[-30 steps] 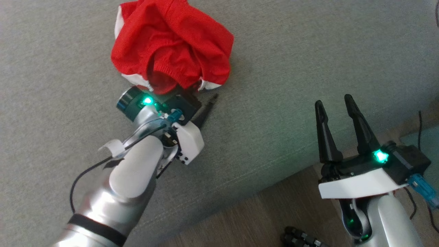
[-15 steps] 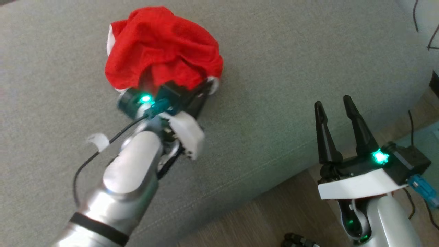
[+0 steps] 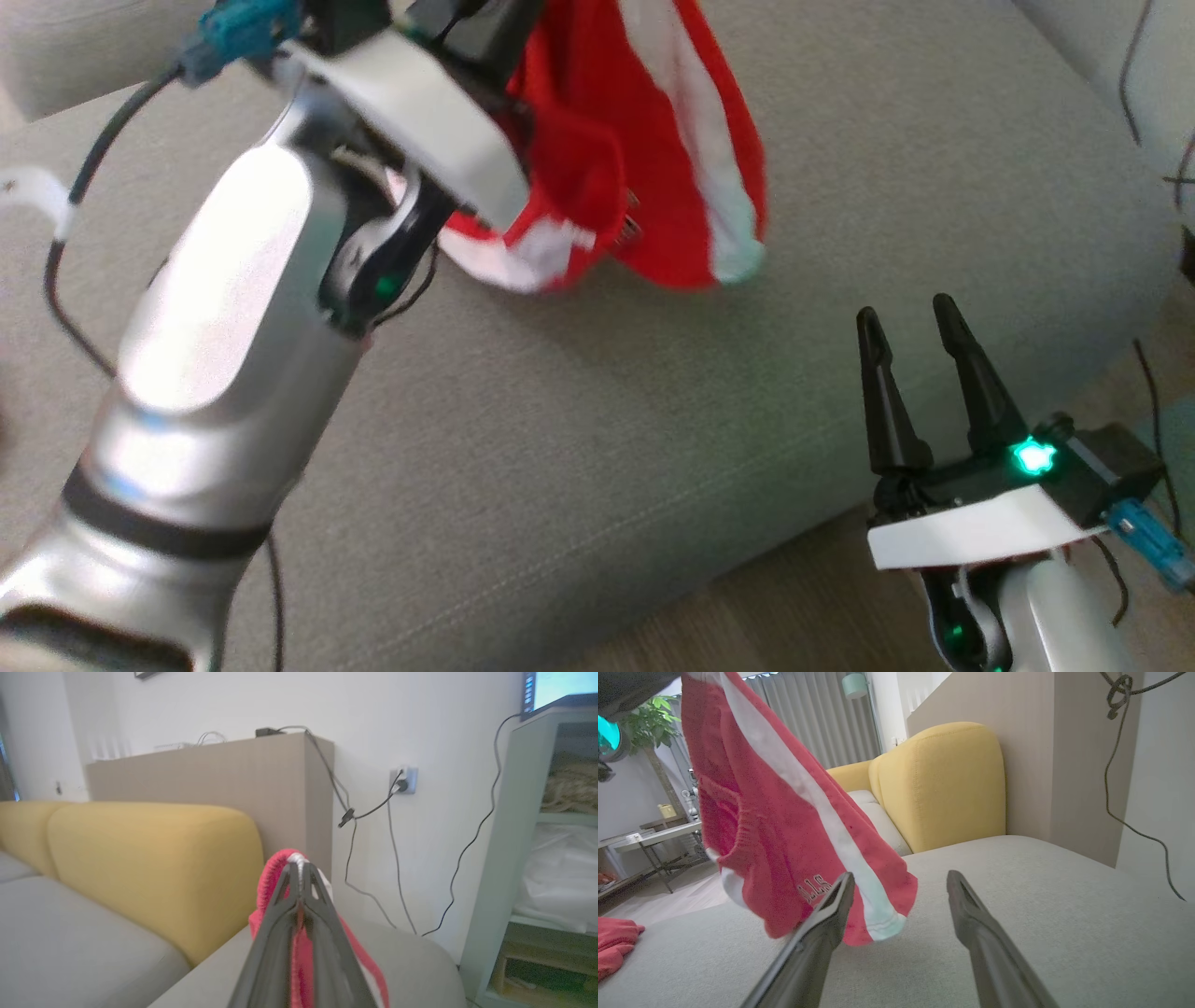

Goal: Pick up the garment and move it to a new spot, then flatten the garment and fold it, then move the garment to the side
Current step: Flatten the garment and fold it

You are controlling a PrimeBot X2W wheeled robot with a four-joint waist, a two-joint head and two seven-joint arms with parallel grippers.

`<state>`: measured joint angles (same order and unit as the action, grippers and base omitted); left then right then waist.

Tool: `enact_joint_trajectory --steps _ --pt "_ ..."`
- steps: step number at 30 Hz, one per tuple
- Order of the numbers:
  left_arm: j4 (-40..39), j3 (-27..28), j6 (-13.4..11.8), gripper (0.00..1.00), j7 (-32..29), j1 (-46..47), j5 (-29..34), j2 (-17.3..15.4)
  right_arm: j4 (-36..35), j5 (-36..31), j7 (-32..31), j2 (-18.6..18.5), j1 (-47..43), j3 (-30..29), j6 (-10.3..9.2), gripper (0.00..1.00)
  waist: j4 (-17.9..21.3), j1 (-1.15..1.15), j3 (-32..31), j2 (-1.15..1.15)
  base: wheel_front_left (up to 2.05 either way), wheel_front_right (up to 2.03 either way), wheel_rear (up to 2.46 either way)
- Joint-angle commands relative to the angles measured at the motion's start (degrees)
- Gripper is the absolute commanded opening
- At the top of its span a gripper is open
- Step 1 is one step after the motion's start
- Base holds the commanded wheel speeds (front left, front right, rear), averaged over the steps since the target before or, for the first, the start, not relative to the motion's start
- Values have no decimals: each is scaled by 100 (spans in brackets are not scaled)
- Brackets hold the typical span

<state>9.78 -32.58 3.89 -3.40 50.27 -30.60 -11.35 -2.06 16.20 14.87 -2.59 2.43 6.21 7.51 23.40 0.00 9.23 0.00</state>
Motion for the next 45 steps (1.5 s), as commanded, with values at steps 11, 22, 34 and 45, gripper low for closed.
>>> enact_joint_trajectory --steps 11,22,34,45 --pt "-324 724 -793 0 368 -2111 -123 -1174 622 484 13 -29 153 526 -2 100 -755 0 345 0 0 0 0" --pt "174 965 -765 0 898 -2393 -321 -1212 2258 1800 13 -29 988 893 -2 100 -1313 0 605 0 0 0 0" --pt "547 915 -679 0 1097 -2202 -346 -1111 3244 2655 13 -29 1480 1807 -2 84 -1484 0 697 0 0 0 0" --pt "677 872 -658 0 1125 -2182 -373 -1131 3431 3111 13 -29 1688 2176 -2 0 -1483 0 659 0 0 0 0"
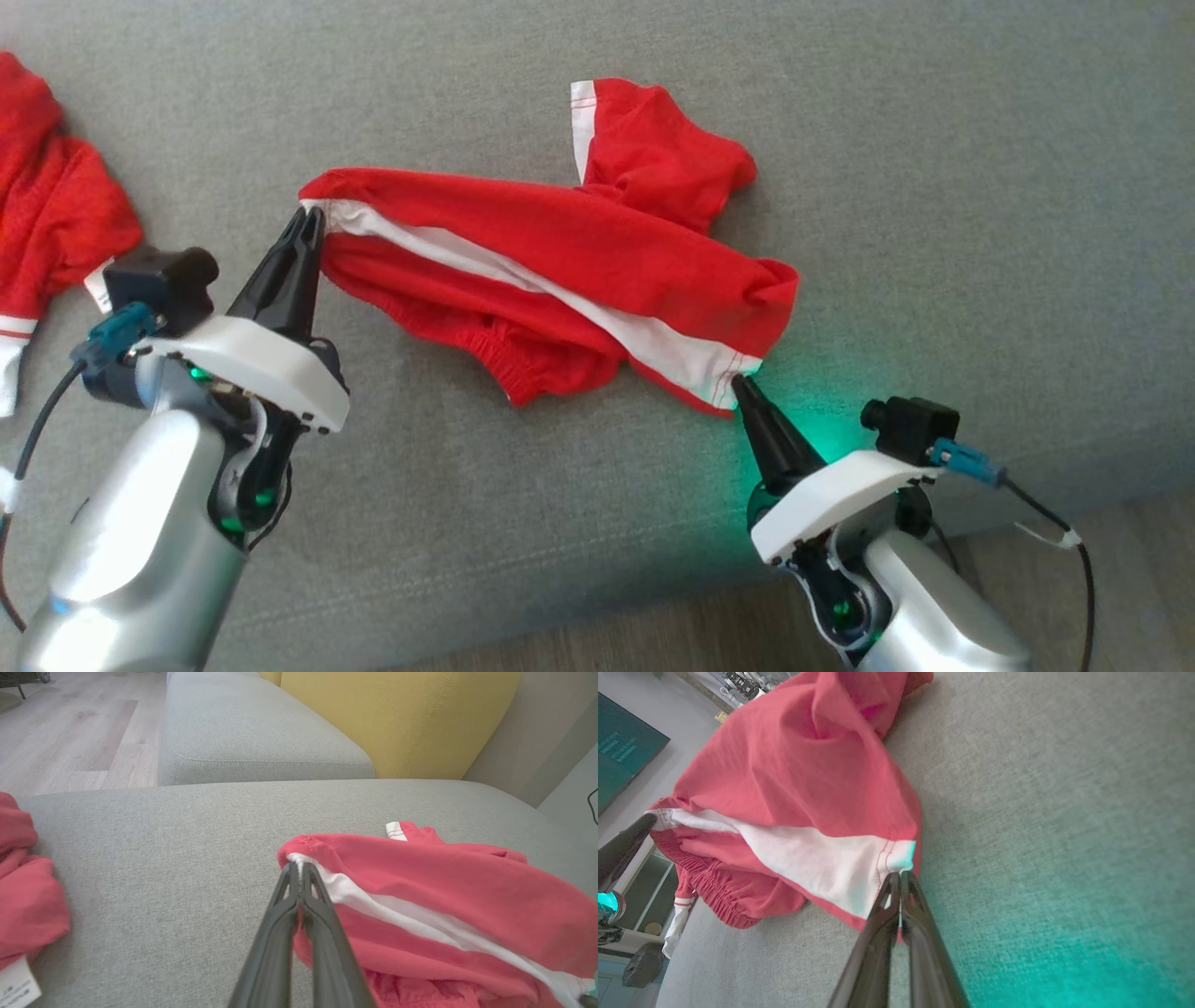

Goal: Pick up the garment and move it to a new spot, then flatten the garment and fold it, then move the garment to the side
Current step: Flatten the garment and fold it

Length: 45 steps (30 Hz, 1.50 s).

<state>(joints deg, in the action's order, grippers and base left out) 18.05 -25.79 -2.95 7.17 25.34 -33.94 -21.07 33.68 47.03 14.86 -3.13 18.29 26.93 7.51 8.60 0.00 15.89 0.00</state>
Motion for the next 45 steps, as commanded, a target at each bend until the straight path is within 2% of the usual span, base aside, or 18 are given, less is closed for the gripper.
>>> enact_joint_trajectory --steps 1,9,17,22,24,28,31,34,40,42,45 --pt "-141 189 29 0 71 308 -42 -163 -157 46 14 25 107 101 -2 0 -5 0 -17 0 0 0 0" --pt "-258 212 132 0 64 287 -203 -176 -722 -430 14 25 41 -374 -2 0 15 0 -223 0 0 0 0" --pt "-1041 277 453 0 -764 439 -866 -287 -1236 -444 -159 16 237 -838 -2 0 157 0 -532 0 0 0 0" --pt "-1673 472 637 0 -1829 935 -1659 -551 -1929 -549 -944 -279 984 -1524 -2 0 330 0 -580 0 0 0 0" --pt "-1848 596 589 0 -2430 1431 -2049 -639 -2078 -958 -1449 -575 1602 -1976 -2 0 364 0 -495 0 0 0 0" --pt "-1684 765 462 0 -2877 2329 -2301 -622 -1979 -1416 -2009 -731 2614 -2500 -2 0 372 0 -198 0 0 0 0" --pt "-1357 640 711 0 -2970 3137 -2140 -639 -1641 -1724 -2178 -695 3448 -2746 -2 0 397 0 75 0 0 0 0" --pt "-908 476 936 0 -2657 4002 -1936 -449 -1163 -2041 -2147 -659 4290 -2847 -2 0 395 0 370 0 0 0 0" --pt "-21 -312 1039 0 -1027 5568 -886 -263 -569 -2595 -1365 -667 5671 -2977 -2 0 369 0 826 0 0 0 0" --pt "154 -691 1041 0 -370 5873 -661 -285 -529 -2745 -1053 -698 5892 -2956 -2 0 339 0 896 0 0 0 0" --pt "328 -1233 1042 0 345 5951 -713 -343 -524 -2727 -836 -699 5859 -2864 -2 0 308 0 937 0 0 0 0"
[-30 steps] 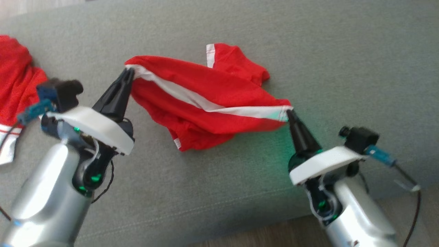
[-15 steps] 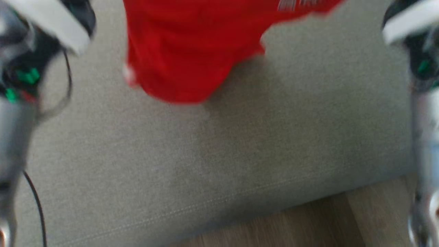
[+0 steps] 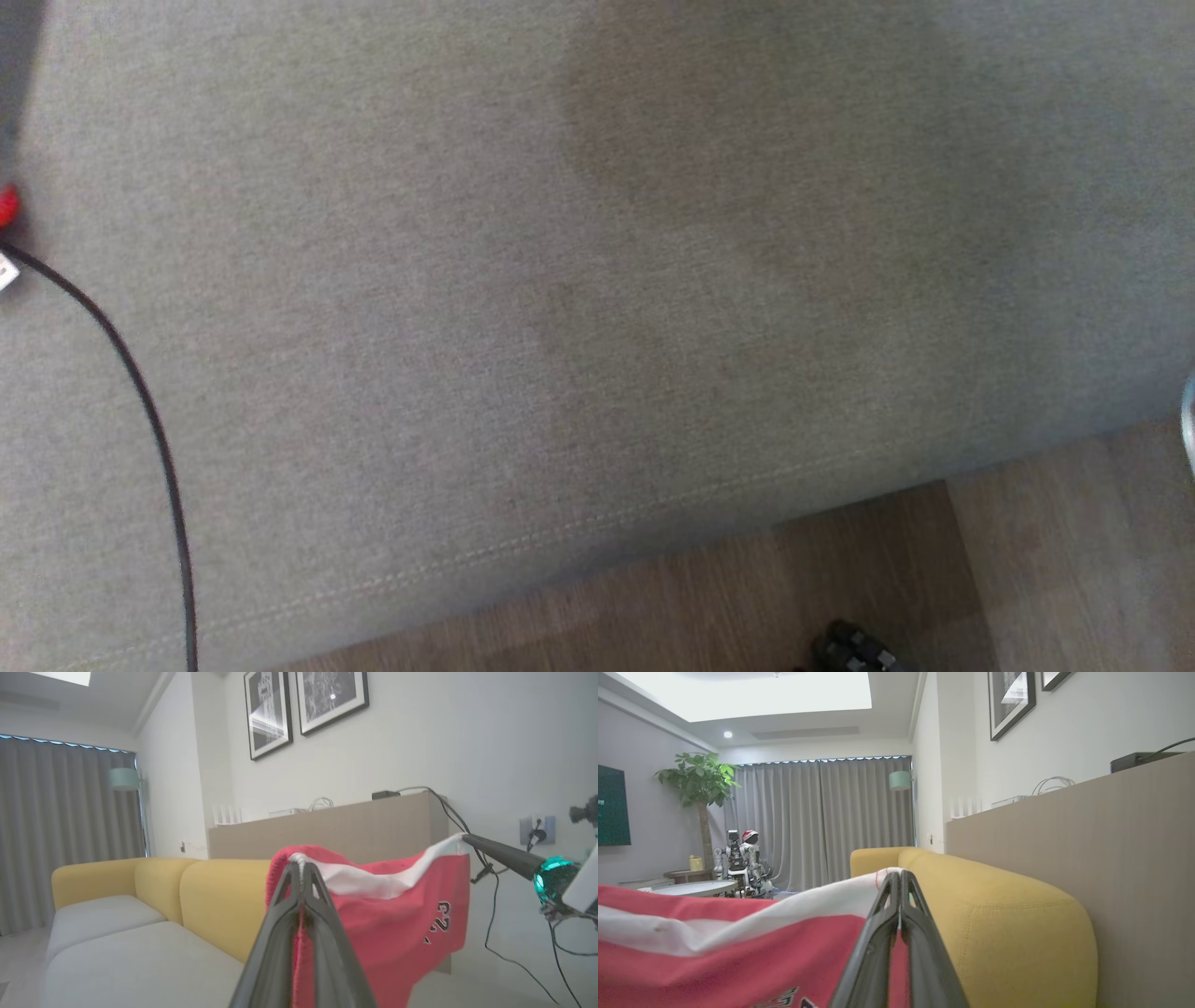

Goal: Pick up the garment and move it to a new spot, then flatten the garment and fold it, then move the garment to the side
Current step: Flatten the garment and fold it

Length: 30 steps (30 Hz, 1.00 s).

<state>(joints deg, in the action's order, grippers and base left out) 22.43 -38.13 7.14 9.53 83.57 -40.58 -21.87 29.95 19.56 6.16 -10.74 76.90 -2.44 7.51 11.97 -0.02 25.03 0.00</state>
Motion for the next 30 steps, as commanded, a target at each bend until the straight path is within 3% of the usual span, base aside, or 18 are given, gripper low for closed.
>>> enact_joint_trajectory --steps 1,6,9,14,15,21,25,30 --pt "-126 -234 33 0 231 68 -108 -336 -186 69 58 61 -104 133 -2 0 -36 2 35 0 0 0 0" --pt "-346 -1285 34 0 505 -739 -268 -910 -621 362 -15 -83 -1250 413 -2 0 -114 2 -3 0 0 0 0" --pt "-688 -1610 34 0 540 -1395 -380 -1189 -1106 522 -246 -221 -2313 425 -2 0 -183 2 -60 0 0 0 0" --pt "-1403 -1333 34 0 545 -2904 -469 -1576 -2109 762 -794 -248 -4462 145 -2 0 -247 2 -273 0 0 0 0" --pt "-1403 -1333 34 0 545 -2904 -469 -1576 -2109 762 -794 -248 -4462 145 -2 0 -247 2 -273 0 0 0 0" --pt "-2111 -777 -8 0 546 -4846 -605 -1939 -3245 1140 -1340 51 -6622 -95 -2 0 -233 2 -586 0 0 0 0" --pt "-2569 -558 -37 0 546 -5722 -651 -2018 -3960 1297 -1703 82 -7449 -149 -2 0 -278 2 -706 0 0 0 0" --pt "-2910 -712 -118 0 536 -6327 -476 -2267 -4759 1277 -2185 -37 -8044 -473 -2 0 -459 2 -781 0 0 0 0"
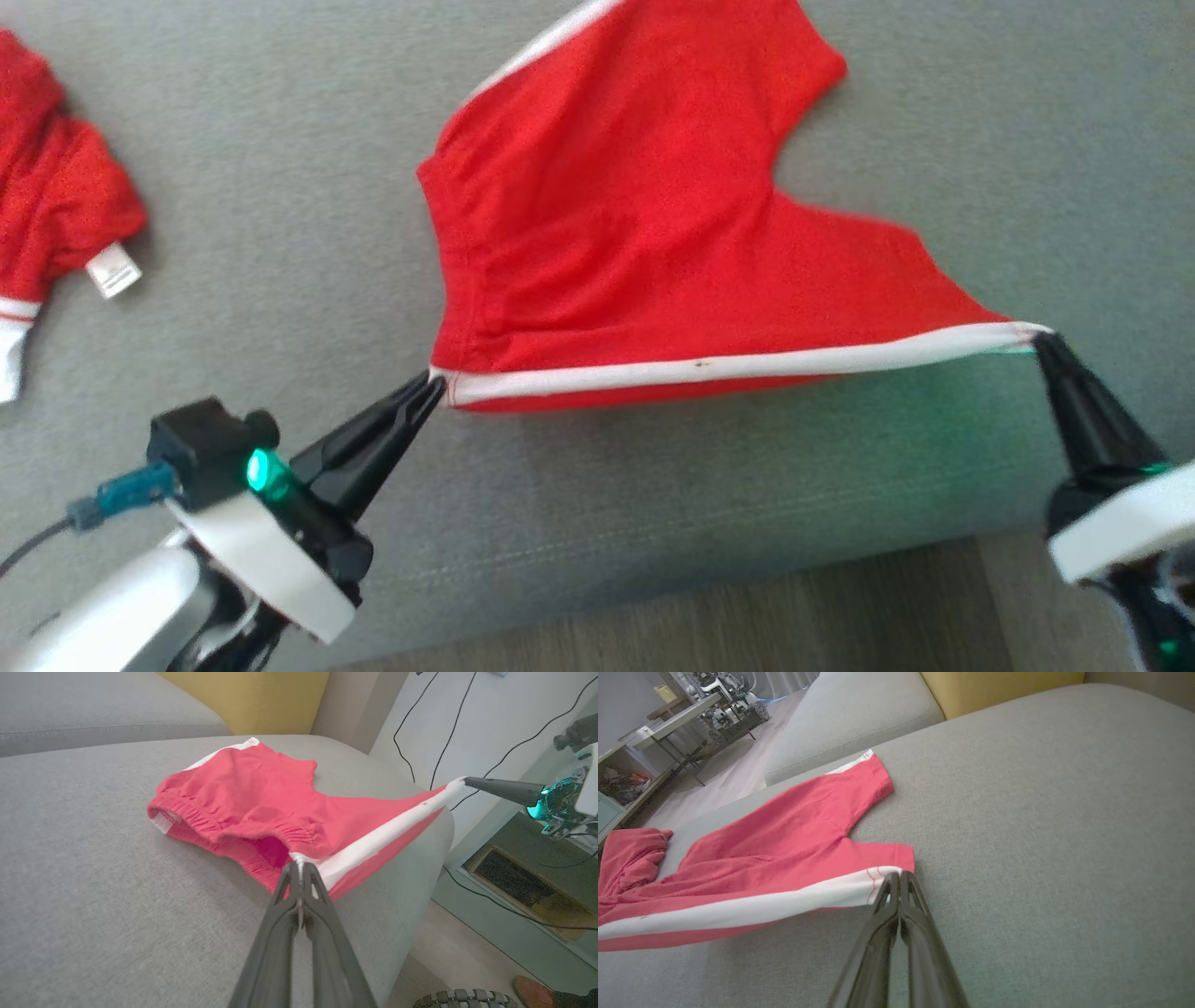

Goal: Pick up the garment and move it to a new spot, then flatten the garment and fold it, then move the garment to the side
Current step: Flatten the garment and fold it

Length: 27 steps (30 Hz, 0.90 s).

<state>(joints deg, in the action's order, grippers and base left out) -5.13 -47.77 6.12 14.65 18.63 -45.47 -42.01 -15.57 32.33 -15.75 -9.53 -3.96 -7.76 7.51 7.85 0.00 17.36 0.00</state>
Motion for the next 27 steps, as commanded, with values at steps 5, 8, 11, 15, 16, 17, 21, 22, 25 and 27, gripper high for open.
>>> enact_joint_trajectory --steps 5,8,11,15,16,17,21,22,25,27 --pt "-329 396 -213 0 -218 -38 -785 -36 -765 -173 -522 -238 71 -261 -2 0 -287 0 15 0 0 0 0" --pt "-338 502 -217 0 -421 128 -1294 238 -711 -321 -785 -264 566 -301 -2 0 -407 0 61 0 0 0 0" --pt "-201 605 -206 0 -585 430 -1701 579 -362 -599 -1016 -371 1178 -315 -2 0 -563 0 137 0 0 0 0" --pt "184 781 -243 0 -805 876 -2254 1048 210 -922 -1378 -516 2069 -242 -2 0 -731 0 323 0 0 0 0" --pt "308 840 -264 0 -871 991 -2415 1162 383 -1005 -1474 -573 2333 -211 -2 0 -758 0 394 0 0 0 0" --pt "441 895 -279 0 -939 1115 -2572 1280 579 -1102 -1560 -629 2608 -193 -2 0 -794 0 463 0 0 0 0" --pt "1124 1003 -362 0 -1209 1703 -2978 1782 1383 -1467 -1766 -822 3714 -86 -2 0 -994 0 735 0 0 0 0" --pt "1305 1002 -358 0 -1264 1852 -3024 1896 1588 -1520 -1819 -847 3972 -15 -2 0 -1031 0 798 0 0 0 0" --pt "1822 1024 -298 0 -1314 2253 -3098 2196 2192 -1646 -1915 -949 4680 239 -2 0 -1131 0 959 0 0 0 0" --pt "2135 1037 -247 0 -1324 2479 -3132 2368 2568 -1710 -1931 -1007 5074 365 -2 0 -1210 0 1033 0 0 0 0"
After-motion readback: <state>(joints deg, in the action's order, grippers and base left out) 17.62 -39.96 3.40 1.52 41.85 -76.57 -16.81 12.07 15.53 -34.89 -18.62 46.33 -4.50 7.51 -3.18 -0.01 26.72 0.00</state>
